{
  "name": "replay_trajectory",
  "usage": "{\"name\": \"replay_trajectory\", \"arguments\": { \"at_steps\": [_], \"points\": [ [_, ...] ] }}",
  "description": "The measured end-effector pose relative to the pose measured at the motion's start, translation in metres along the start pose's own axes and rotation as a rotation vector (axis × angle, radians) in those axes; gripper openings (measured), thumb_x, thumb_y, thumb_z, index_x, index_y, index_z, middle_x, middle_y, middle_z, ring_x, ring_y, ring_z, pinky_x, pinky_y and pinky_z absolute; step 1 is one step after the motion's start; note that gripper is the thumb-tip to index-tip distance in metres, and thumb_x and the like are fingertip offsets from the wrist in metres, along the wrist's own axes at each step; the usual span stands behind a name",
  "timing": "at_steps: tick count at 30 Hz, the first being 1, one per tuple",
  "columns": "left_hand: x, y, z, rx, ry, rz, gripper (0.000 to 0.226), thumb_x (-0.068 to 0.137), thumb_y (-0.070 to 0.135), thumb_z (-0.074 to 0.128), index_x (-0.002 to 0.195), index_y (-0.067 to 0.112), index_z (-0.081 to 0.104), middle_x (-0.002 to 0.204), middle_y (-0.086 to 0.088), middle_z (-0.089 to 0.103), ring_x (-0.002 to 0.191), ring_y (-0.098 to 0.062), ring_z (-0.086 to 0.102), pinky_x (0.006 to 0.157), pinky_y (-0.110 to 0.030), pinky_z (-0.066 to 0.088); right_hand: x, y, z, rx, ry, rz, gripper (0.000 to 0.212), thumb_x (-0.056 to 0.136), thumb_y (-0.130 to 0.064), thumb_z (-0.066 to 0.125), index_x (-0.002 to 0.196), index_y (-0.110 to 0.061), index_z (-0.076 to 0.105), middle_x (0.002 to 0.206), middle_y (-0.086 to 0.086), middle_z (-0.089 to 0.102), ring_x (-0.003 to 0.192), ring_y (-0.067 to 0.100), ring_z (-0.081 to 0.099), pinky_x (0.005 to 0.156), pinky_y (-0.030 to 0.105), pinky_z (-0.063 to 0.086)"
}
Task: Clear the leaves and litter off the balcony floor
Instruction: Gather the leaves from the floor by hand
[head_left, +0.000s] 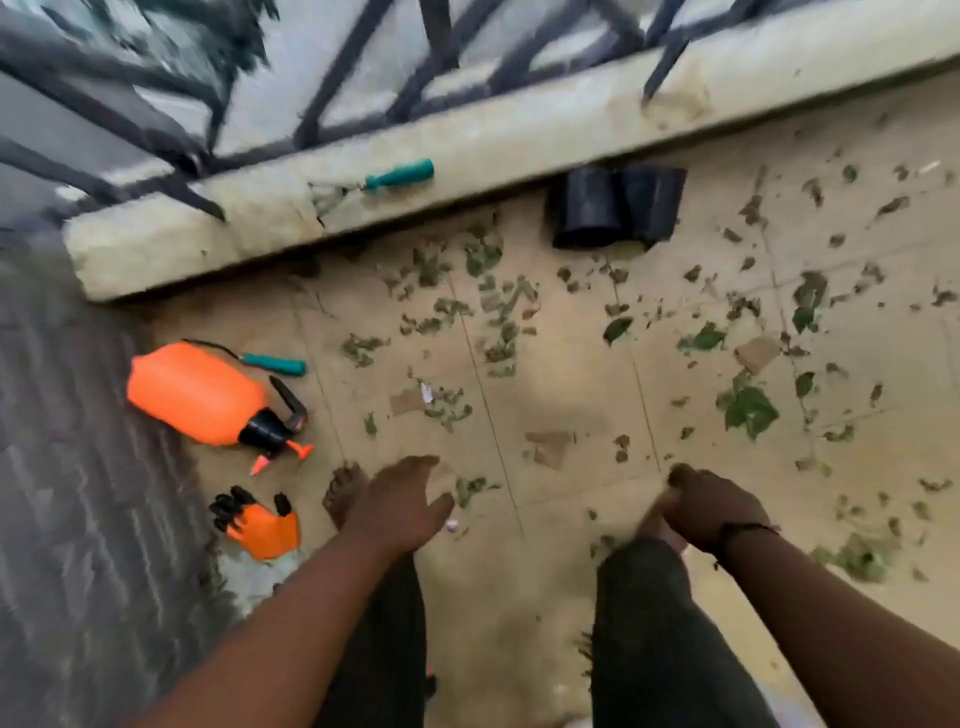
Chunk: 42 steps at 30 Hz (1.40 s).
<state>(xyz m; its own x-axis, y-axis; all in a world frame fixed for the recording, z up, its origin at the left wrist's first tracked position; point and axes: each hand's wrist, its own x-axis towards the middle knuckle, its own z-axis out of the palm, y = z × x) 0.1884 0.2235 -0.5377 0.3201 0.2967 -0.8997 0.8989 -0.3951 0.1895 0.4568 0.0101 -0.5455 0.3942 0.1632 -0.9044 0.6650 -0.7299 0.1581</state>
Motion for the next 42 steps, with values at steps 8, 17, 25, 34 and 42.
{"name": "replay_trajectory", "arguments": {
  "at_steps": [8, 17, 25, 34, 42],
  "points": [
    [0.147, -0.082, 0.095, 0.319, -0.152, -0.074, 0.059, 0.097, 0.051, 0.048, 0.146, 0.021, 0.038, 0.144, -0.009, 0.044, 0.127, -0.03, 0.047, 0.096, -0.04, 0.04, 0.14, -0.109, 0.131, 0.032, 0.013, -0.057, 0.045, 0.093, -0.037, 0.056, 0.132, -0.017, 0.042, 0.127, 0.01, 0.052, 0.112, 0.031, 0.055, 0.084, 0.04, 0.046],
    [0.218, -0.114, 0.182, 0.211, -0.067, -0.148, 0.058, 0.09, 0.051, 0.062, 0.13, 0.013, 0.044, 0.129, -0.012, 0.05, 0.117, -0.033, 0.05, 0.092, -0.042, 0.047, 0.242, -0.118, 0.169, -0.296, 0.283, -0.311, 0.049, 0.091, -0.021, 0.055, 0.134, -0.006, 0.037, 0.126, 0.018, 0.048, 0.108, 0.038, 0.052, 0.087, 0.045, 0.043],
    [0.241, -0.098, 0.201, 0.342, -0.024, -0.123, 0.051, 0.097, 0.042, 0.056, 0.133, 0.007, 0.044, 0.132, -0.015, 0.047, 0.121, -0.035, 0.048, 0.091, -0.044, 0.046, 0.253, -0.116, 0.142, -0.148, 0.145, -0.442, 0.022, 0.094, -0.031, 0.058, 0.108, -0.015, 0.055, 0.107, 0.01, 0.061, 0.099, 0.031, 0.055, 0.073, 0.034, 0.037],
    [0.254, -0.101, 0.171, 0.221, -0.016, -0.104, 0.03, 0.097, 0.025, 0.049, 0.12, 0.009, 0.057, 0.123, -0.015, 0.057, 0.113, -0.035, 0.055, 0.087, -0.041, 0.046, 0.231, -0.174, 0.124, 0.523, -0.019, -0.392, 0.024, 0.084, -0.028, 0.074, 0.09, -0.014, 0.055, 0.078, -0.004, 0.053, 0.071, 0.016, 0.047, 0.054, 0.027, 0.032],
    [0.243, -0.11, 0.179, 0.315, 0.03, 0.007, 0.061, 0.091, 0.046, 0.064, 0.134, 0.008, 0.042, 0.128, -0.015, 0.052, 0.114, -0.036, 0.054, 0.079, -0.041, 0.046, 0.211, -0.202, 0.145, 0.458, -0.084, -0.376, 0.022, 0.086, -0.024, 0.072, 0.094, -0.01, 0.057, 0.085, 0.004, 0.054, 0.079, 0.023, 0.049, 0.052, 0.025, 0.029]
  ]
}}
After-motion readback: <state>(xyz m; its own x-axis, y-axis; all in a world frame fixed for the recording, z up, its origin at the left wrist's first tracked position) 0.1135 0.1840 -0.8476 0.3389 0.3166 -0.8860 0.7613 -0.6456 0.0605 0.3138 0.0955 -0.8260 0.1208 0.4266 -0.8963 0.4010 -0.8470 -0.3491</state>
